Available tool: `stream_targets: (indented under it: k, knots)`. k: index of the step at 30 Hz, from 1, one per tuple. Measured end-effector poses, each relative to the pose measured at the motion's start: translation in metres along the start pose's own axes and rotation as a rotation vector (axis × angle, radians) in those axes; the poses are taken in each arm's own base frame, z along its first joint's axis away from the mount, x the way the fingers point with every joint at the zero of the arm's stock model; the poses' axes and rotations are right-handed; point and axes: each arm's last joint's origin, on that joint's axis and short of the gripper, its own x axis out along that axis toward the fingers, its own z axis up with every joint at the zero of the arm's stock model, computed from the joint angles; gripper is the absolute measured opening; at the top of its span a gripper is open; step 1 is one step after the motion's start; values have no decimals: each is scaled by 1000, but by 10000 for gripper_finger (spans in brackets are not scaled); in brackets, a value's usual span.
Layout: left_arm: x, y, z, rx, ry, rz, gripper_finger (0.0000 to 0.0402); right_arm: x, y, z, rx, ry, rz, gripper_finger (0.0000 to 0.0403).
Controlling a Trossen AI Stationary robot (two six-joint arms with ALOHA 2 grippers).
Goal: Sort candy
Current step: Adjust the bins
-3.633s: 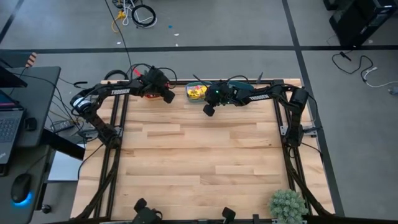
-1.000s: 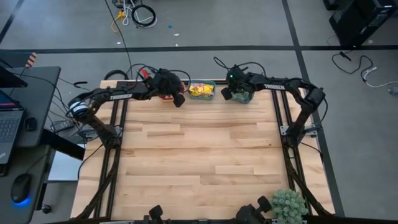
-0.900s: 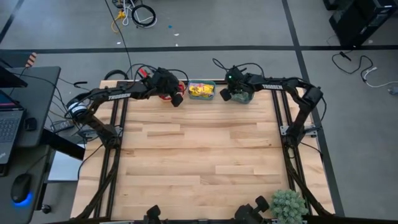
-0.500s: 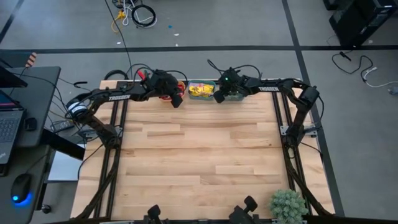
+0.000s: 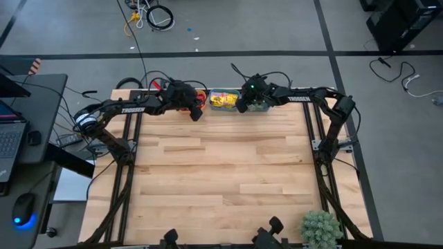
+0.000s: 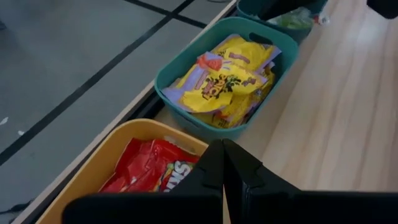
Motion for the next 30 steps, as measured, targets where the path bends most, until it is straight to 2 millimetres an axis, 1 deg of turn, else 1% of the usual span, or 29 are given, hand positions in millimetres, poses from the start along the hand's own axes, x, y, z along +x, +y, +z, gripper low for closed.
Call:
stream_targets:
  k: [8,11,13,15,18,21,24,27,30]
  knots:
    - [0,-2,4,6,-57,-66,0,0,1,2,16,-16,24,0]
    - [0,-2,8,6,-119,-73,0,0,2,5,17,-50,61,0]
    - [-1,-3,6,-6,-166,-88,0,-2,3,10,9,-48,83,0]
    - [-2,-4,1,-16,-200,-106,0,-9,4,15,-27,-12,68,0]
    - [-8,-5,-3,-16,-240,-119,0,-27,-1,23,-69,80,-63,0]
    - [-18,-6,-7,-2,-246,-117,0,-39,-11,17,-75,231,-228,0]
    - [-31,-7,-9,3,-266,-115,0,-51,-25,9,-2,342,-349,0]
    - [-46,-8,-11,9,-294,-114,0,-53,-39,-4,61,451,-406,0]
    - [-58,-9,-18,11,-307,-113,0,-50,-47,-11,82,463,-418,0]
